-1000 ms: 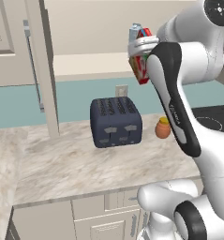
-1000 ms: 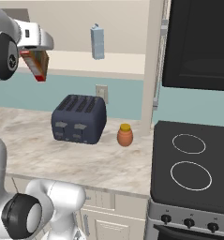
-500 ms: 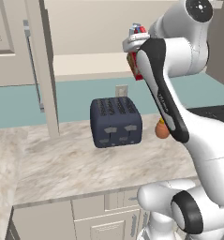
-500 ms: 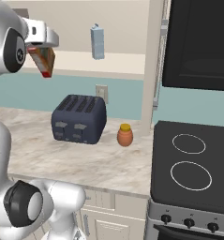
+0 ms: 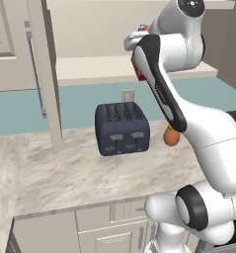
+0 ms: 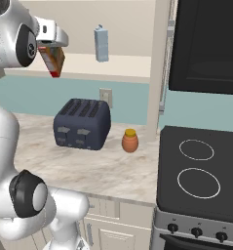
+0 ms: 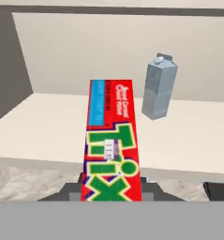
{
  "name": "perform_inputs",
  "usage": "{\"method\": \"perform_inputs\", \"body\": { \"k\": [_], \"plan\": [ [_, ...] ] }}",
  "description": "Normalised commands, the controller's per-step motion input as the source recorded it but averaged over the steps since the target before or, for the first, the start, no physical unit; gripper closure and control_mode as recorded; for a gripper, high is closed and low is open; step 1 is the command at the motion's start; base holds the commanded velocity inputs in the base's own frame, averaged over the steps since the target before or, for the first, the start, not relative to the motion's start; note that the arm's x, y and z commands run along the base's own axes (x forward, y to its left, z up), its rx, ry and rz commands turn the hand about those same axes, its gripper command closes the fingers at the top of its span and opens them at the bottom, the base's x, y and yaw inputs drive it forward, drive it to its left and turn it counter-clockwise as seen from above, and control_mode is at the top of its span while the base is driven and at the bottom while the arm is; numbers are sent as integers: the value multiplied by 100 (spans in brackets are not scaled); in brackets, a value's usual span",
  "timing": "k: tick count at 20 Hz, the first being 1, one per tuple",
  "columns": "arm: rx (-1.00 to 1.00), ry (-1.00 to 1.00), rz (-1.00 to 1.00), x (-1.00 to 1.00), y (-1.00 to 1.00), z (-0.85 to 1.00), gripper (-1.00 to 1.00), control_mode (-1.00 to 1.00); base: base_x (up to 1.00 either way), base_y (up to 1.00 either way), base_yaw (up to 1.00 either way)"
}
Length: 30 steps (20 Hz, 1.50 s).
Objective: Pick the cereal and boxed food from the counter and place them in the cabinets closest to them.
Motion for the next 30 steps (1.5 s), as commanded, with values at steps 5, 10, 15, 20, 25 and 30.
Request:
{"method": "perform_inputs", "body": {
  "k": [5, 10, 15, 20, 25, 30],
  "plan": [
    [5, 3, -5, 49, 0, 0, 100, -100, 0, 0, 0],
    [3, 2, -5, 54, 1, 0, 100, -100, 0, 0, 0],
    [0, 0, -6, 52, 5, 0, 100, -100, 0, 0, 0],
    [0, 0, -6, 49, 6, 0, 100, -100, 0, 0, 0],
    [1, 0, -5, 50, 2, 0, 100, -100, 0, 0, 0],
    [3, 0, -4, 46, 0, 0, 100, -100, 0, 0, 0]
  ]
}}
